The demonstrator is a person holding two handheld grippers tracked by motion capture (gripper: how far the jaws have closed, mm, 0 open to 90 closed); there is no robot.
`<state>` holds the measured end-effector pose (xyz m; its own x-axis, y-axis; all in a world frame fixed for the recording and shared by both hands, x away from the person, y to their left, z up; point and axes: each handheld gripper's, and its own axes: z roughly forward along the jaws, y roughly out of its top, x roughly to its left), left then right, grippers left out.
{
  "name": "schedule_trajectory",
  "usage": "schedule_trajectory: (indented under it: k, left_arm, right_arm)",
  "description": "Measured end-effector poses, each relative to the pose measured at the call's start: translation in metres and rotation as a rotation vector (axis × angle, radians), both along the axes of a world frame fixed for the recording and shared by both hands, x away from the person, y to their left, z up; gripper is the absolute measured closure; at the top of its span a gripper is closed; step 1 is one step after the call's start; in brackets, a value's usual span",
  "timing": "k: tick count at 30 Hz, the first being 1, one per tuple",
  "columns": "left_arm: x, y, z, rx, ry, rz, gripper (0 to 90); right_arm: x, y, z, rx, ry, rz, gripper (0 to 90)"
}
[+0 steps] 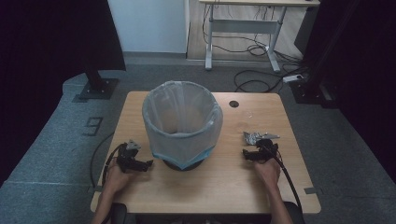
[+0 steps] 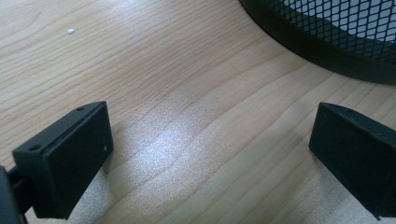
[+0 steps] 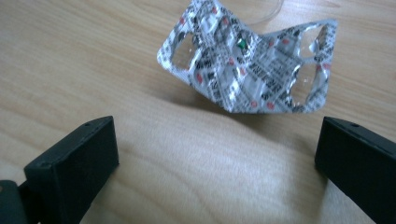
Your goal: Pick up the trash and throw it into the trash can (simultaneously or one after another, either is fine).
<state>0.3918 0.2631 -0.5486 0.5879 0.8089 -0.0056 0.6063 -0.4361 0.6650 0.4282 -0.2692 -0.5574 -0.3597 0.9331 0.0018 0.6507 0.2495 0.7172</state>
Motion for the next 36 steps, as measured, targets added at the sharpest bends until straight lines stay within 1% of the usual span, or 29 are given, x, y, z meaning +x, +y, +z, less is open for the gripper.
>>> schedule_trajectory:
  k: [12,21,22,26,29,32,36]
  left_arm:
    - [0.0,0.0,0.0,0.002,0.001,-0.001,0.0]
    - [0.001,-0.001,0.0,0.001,0.001,0.0,0.0]
    - [0.001,-0.001,0.0,0.001,0.001,-0.001,0.0]
    - [0.001,-0.001,0.0,0.001,0.001,0.0,0.0]
    - [0.001,-0.001,0.0,0.001,0.001,0.0,0.0]
    - [0.001,-0.001,0.0,0.001,0.001,0.0,0.0]
    - [0.001,-0.001,0.0,0.001,0.001,-0.001,0.0]
  right_arm:
    - [0.023,0.006,0.0,0.0,0.003,-0.065,0.0]
    - [0.035,0.011,0.0,-0.003,-0.001,-0.092,0.0]
    - [0.036,0.012,0.001,0.001,-0.003,-0.095,1.2]
    - [0.036,0.011,0.002,0.011,-0.03,-0.084,13.3]
    - [0.036,0.011,0.002,0.015,-0.034,-0.091,15.0]
    - [0.035,0.01,0.002,0.018,-0.044,-0.091,20.9]
    - [0.033,0.009,0.002,0.024,-0.044,-0.088,21.6]
